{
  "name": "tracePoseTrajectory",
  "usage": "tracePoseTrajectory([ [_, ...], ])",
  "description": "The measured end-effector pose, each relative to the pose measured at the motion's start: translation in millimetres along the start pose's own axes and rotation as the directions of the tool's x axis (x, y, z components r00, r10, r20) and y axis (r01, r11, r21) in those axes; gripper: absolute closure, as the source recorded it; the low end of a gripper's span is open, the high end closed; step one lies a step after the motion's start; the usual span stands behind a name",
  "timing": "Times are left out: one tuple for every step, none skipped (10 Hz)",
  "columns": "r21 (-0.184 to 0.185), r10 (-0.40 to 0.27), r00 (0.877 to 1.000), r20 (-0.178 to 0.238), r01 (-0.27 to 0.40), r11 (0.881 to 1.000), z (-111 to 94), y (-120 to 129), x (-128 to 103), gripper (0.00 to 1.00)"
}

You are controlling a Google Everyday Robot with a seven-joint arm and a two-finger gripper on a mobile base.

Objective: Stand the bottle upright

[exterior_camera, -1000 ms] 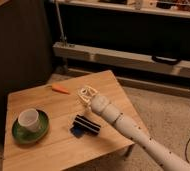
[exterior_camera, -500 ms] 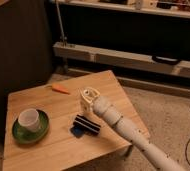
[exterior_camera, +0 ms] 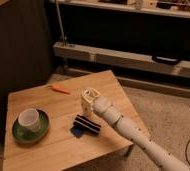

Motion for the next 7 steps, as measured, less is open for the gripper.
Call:
tracePoseTrajectory([
  [0.001, -0.009, 1.000, -0.007, 0.009, 1.000, -0.4, -1.3, 1.2, 1.00],
  [0.001, -0.016, 1.000, -0.014, 0.016, 1.000, 0.4, -1.5, 2.1, 1.00],
  [0.002, -0.012, 1.000, -0.018, 0.013, 1.000, 1.5, -2.0, 4.0, 0.99],
  [0.006, -0.006, 1.000, -0.022, 0.006, 1.000, 2.5, -2.5, 5.9, 0.93],
  [0.011, -0.001, 1.000, -0.023, 0.001, 1.000, 2.1, -4.0, 7.2, 0.86],
  [0.016, 0.005, 1.000, -0.024, -0.004, 1.000, 1.7, -5.4, 9.2, 0.73],
  [0.016, 0.003, 1.000, -0.027, -0.003, 1.000, 2.3, -5.8, 9.2, 0.63],
])
